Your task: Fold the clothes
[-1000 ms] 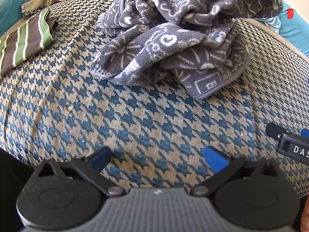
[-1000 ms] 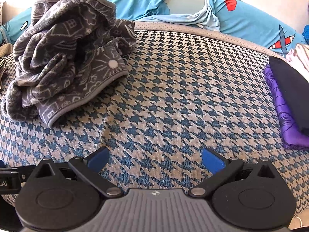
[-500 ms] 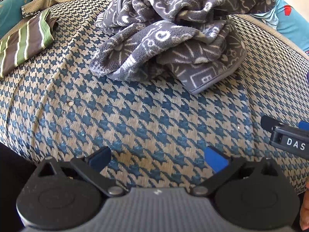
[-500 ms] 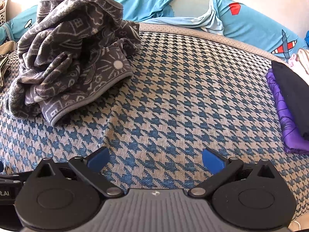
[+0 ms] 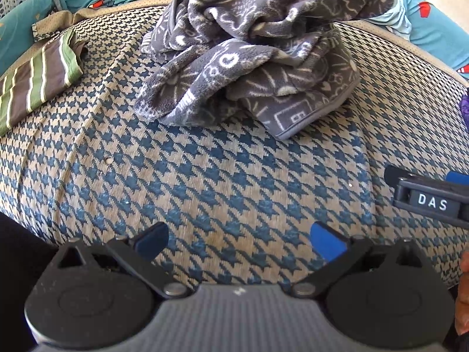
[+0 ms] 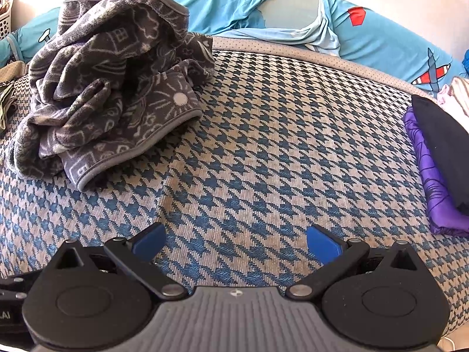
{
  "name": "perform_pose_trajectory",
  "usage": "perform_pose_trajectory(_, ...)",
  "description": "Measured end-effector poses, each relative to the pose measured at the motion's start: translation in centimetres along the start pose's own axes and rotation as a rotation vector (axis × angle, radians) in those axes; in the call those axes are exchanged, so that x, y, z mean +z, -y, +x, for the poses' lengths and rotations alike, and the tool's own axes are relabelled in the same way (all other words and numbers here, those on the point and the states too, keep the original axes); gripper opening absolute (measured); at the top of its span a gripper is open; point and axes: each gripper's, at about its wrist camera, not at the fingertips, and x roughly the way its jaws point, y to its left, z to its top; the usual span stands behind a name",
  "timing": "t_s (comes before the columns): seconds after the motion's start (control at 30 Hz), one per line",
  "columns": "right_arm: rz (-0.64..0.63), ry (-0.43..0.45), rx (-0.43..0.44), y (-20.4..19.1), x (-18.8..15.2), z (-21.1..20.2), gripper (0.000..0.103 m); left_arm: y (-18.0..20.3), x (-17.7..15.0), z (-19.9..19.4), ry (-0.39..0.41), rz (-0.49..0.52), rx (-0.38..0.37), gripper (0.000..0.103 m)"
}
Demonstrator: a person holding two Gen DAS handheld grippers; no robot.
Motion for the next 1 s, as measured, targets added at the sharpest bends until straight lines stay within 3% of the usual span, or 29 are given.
perform_pose_trajectory(1.0, -0.022, -0.009, 0.018, -0.6, 0.0, 0.1, 0.103, -1.1, -1.2, -0.2, -0.014, -0.023, 0.001, 0.103)
